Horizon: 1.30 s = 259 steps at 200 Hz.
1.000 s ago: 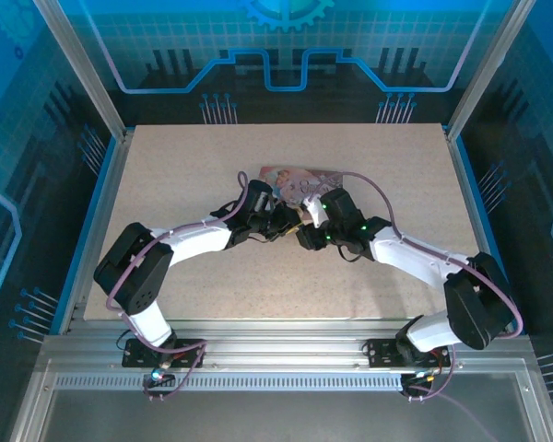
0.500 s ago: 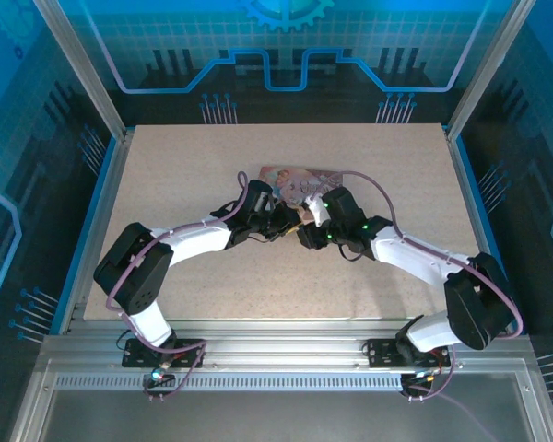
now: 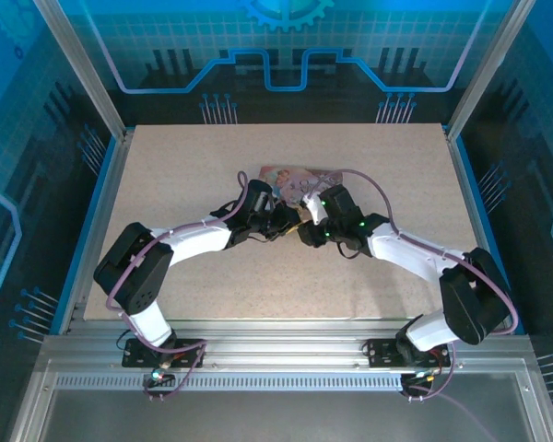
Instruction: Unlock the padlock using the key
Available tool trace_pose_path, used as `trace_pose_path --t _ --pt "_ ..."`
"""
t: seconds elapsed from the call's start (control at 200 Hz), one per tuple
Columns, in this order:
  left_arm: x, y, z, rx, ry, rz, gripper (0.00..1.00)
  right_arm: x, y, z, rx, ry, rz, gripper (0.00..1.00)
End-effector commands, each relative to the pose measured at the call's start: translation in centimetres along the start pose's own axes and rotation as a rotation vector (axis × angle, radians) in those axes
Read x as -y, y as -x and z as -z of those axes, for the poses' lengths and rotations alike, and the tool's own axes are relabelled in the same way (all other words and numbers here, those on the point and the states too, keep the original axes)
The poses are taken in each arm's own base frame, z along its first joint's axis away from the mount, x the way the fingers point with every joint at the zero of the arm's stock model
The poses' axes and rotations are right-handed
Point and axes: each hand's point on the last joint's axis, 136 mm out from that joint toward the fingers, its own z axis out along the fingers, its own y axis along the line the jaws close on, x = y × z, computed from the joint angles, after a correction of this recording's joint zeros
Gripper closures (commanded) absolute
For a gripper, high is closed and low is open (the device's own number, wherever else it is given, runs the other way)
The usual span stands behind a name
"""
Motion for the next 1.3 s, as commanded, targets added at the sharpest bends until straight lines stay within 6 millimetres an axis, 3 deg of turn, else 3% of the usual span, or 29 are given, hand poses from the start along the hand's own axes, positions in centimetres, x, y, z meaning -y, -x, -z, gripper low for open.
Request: trace_pose_path --t 0.0,0.34,0.54,0.685,0.836,0.906,1.006,1.186,1.291 --pt "3.3 0.0 1.0 -0.017 -0.109 -0.022 1.0 0.6 0.7 -0.2 -0.004 -0.017 0.008 0.7" --pt "3.5 0.1 1.1 -0.016 -0.113 -0.023 1.0 0.9 0.4 -0.4 -0.008 -0.024 0.011 0.7" --pt "3.5 0.1 1.2 -0.016 -0.112 -0.026 1.0 1.0 0.0 -0.8 -0.018 -0.015 0.006 0.82" --pt "3.5 0.1 1.3 -0.012 -0.11 -0.025 1.0 0.9 -0.3 -0.9 -0.02 -0.001 0.001 1.0" --pt "3.4 0.1 1.3 -0.013 -0.111 -0.025 1.0 0.9 -0.5 -0.8 -0.015 0.01 -0.016 1.0" --pt "3.3 0.1 1.3 -0.015 -0.109 -0.025 1.0 1.1 -0.6 -0.8 -0.015 -0.002 -0.023 0.82" --pt "3.1 0.0 1.3 -0.016 -0.108 -0.021 1.0 1.3 -0.5 -0.6 -0.009 -0.01 -0.027 0.75" --pt "3.1 -0.1 1.3 -0.018 -0.11 -0.022 1.0 1.2 -0.5 -0.6 -0.008 -0.009 -0.027 0.76" --pt "3.1 -0.1 1.3 -0.017 -0.11 -0.021 1.0 1.2 -0.7 -0.8 -0.015 -0.002 -0.026 0.87"
